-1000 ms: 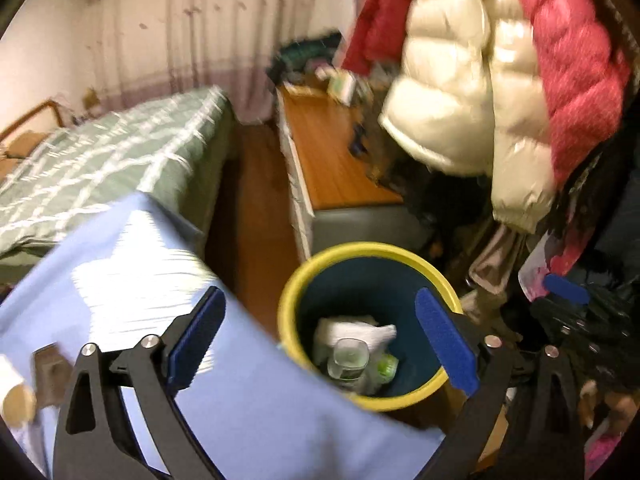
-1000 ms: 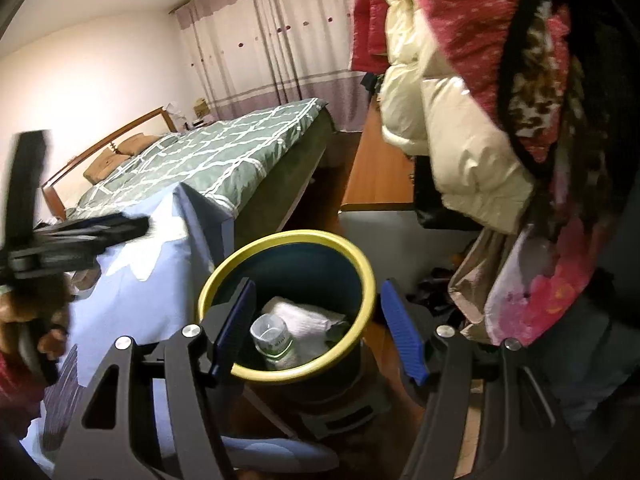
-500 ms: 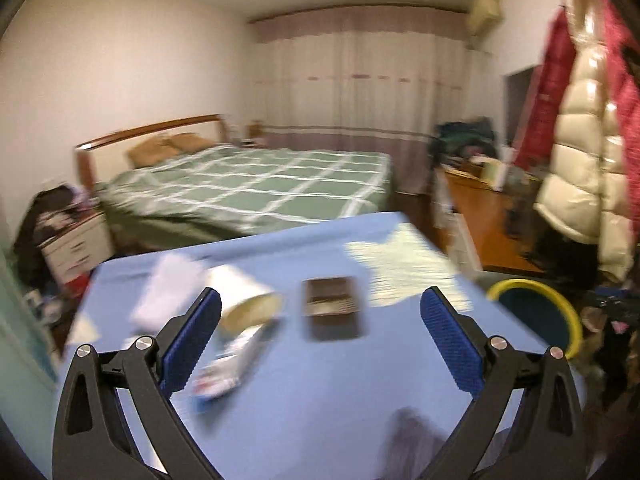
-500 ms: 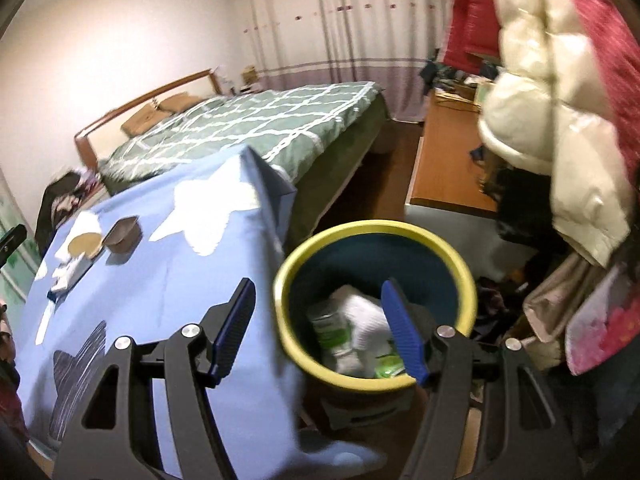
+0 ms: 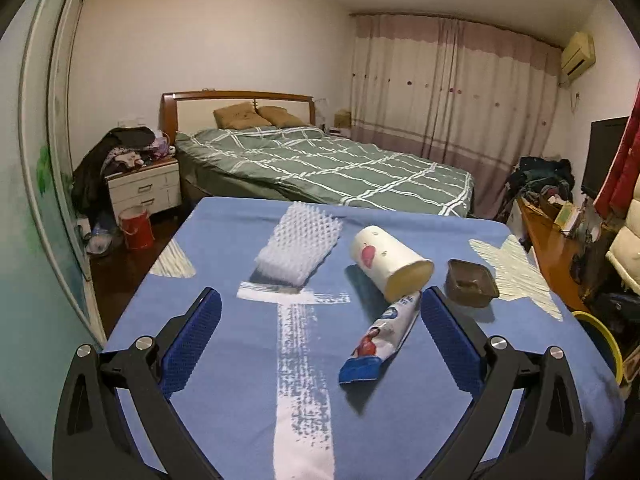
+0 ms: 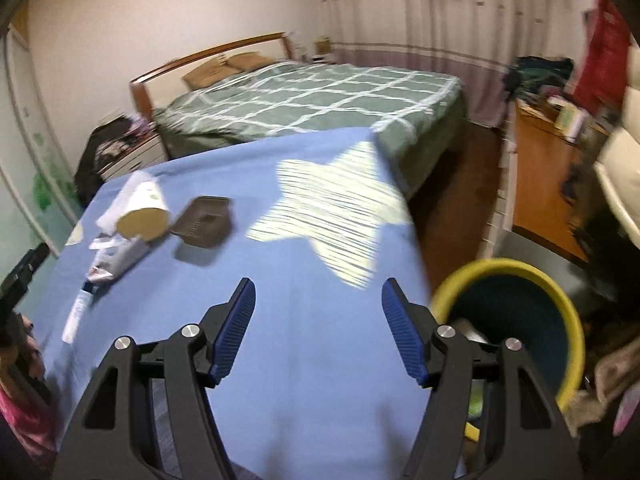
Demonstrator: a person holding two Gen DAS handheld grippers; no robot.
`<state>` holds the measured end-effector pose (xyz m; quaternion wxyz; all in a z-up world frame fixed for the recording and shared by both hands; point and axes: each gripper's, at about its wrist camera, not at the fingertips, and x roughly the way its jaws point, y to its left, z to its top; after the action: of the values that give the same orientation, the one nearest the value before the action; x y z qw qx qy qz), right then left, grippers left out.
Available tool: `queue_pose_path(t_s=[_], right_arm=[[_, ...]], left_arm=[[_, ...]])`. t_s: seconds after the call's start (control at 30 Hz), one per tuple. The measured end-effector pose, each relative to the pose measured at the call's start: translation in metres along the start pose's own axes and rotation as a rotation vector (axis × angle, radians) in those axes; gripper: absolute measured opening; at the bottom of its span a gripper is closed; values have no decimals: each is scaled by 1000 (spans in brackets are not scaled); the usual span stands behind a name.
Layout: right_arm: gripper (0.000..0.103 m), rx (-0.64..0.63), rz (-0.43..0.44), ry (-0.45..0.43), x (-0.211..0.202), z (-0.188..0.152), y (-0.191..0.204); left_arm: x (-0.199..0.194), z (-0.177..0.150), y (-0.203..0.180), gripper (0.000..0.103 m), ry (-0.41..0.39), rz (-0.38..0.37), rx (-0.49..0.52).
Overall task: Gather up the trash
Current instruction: 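Grasp the brown plastic tray with the right gripper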
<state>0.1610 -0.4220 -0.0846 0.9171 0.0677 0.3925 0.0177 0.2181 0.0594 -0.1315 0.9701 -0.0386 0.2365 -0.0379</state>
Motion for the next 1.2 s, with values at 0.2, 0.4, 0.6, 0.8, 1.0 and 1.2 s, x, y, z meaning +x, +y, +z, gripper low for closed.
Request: queue_pose_path(t_s=[0.2, 0.4, 0.6, 0.8, 1.0, 1.2], right_arm=[[63, -43, 125, 53, 51, 36, 59], [72, -25, 145, 120, 101, 61, 99], [78, -5, 87, 166, 133, 72, 114], [78, -28, 5, 206, 152, 71, 127], [79, -45, -38, 237, 169, 70, 136], [70, -38, -58, 240, 176, 68, 133]], left_arm=[[-3, 0, -11, 98, -25, 20, 15], [-7, 2, -8, 98, -26, 11, -6], [-9, 2, -6, 98, -21, -7, -28], [-13, 2, -5, 98, -31, -18, -42], [-13, 1, -5, 98, -27, -21, -47], [-11, 0, -6, 98, -24, -16, -39]])
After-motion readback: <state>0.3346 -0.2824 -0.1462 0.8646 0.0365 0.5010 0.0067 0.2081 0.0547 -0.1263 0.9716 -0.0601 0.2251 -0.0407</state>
